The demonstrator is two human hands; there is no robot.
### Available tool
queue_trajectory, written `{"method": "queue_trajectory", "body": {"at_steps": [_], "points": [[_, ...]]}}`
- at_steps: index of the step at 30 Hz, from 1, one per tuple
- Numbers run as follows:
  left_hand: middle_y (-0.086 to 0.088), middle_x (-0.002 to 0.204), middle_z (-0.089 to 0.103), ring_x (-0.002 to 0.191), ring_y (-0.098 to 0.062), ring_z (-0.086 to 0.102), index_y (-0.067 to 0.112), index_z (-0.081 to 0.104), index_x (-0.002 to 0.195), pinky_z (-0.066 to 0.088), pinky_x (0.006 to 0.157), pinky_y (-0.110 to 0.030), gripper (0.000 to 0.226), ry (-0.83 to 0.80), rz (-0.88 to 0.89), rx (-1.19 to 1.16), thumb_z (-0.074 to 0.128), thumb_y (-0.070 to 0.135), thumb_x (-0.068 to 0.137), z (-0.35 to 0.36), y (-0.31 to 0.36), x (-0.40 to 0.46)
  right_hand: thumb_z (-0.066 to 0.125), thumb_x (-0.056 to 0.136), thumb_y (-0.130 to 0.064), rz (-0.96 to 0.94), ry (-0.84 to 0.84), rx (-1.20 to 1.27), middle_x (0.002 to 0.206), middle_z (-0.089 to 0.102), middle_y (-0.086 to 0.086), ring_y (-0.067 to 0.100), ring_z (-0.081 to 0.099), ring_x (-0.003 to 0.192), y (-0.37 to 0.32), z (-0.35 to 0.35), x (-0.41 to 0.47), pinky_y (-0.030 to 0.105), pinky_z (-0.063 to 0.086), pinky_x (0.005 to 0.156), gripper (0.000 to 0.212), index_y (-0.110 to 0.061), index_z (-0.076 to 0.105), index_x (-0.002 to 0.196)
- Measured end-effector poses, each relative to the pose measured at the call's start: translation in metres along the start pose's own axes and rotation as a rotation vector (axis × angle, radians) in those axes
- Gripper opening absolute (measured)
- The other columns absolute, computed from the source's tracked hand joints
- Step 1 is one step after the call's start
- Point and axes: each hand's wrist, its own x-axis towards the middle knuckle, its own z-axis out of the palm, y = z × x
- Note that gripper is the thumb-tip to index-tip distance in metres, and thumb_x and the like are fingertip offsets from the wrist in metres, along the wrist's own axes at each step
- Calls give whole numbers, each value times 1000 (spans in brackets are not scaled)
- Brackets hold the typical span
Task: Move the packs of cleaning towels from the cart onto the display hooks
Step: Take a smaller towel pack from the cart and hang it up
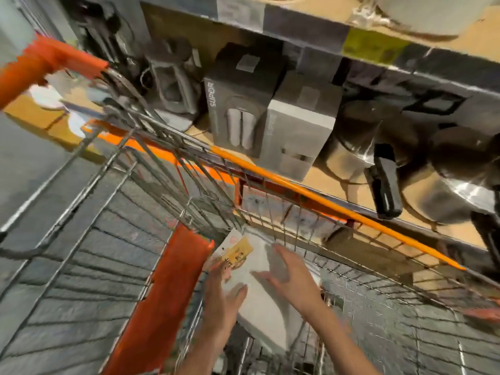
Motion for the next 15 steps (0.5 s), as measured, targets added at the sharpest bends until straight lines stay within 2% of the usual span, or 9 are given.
{"method": "queue_trajectory", "body": {"at_steps": [3, 5, 8, 12, 15], "points": [[-7, 142, 39, 132, -26, 39, 12, 47, 137, 30, 111, -40, 67, 57, -106, -14, 77, 11, 77, 8, -14, 7, 62, 82, -53, -13, 11, 39, 145, 41, -5, 14, 37, 132, 5, 7, 27, 25, 28, 106, 72, -23, 36, 142], [-8, 150, 27, 136, -23, 34, 16, 44, 140, 29, 113, -39, 70, 102, -171, -25, 77, 16, 78, 13, -20, 8, 65, 80, -53, -5, 19, 22, 142, 45, -4, 15, 41, 129, 9, 13, 43, 24, 32, 103, 72, -22, 40, 140], [-13, 148, 27, 135, -29, 37, 11, 47, 138, 33, 110, -42, 71, 186, -191, -56, 80, 15, 75, 20, -27, 9, 67, 79, -53, 34, -3, -8, 145, 43, -1, 18, 40, 131, 13, 24, 63, 28, 34, 104, 78, -20, 35, 143], [-6, 148, 29, 136, -21, 22, 26, 34, 144, 30, 110, -35, 80, 152, -235, -73, 77, 31, 77, 27, -31, 8, 67, 75, -59, 81, -14, -43, 140, 48, 2, 21, 47, 126, 15, 31, 81, 33, 42, 95, 81, -21, 38, 140], [-8, 149, 29, 132, -15, 23, 28, 28, 147, 28, 100, -23, 85, 144, -223, -135, 77, 32, 77, 33, -30, 8, 70, 72, -59, 89, -72, -116, 138, 50, 3, 23, 49, 123, 13, 37, 86, 34, 45, 92, 87, -24, 33, 143]]}}
